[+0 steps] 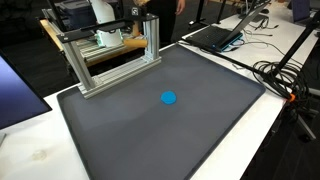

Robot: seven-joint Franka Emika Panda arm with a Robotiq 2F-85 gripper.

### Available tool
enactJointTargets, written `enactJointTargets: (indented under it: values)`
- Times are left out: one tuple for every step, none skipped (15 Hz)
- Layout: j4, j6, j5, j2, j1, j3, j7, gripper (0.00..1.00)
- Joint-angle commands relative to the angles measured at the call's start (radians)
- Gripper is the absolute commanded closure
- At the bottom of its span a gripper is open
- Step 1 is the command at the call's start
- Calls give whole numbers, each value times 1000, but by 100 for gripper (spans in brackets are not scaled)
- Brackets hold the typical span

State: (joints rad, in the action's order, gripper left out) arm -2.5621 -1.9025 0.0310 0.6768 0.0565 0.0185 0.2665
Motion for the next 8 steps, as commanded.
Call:
enactJointTargets:
  values:
    - [34, 20, -6, 19, 20, -13, -27, 0]
    - [43, 12, -11, 13, 23, -14, -20, 0]
    - [48, -7, -11, 10, 23, -13, -20, 0]
    - [52, -20, -5, 4, 23, -10, -22, 0]
    - [60, -38, -1, -11, 21, -1, -18, 0]
    - [65, -59, -1, -23, 21, 6, -8, 0]
    - [67, -96, -6, -40, 18, 12, 0, 0]
    - [71, -137, -8, -67, 11, 20, 0, 0]
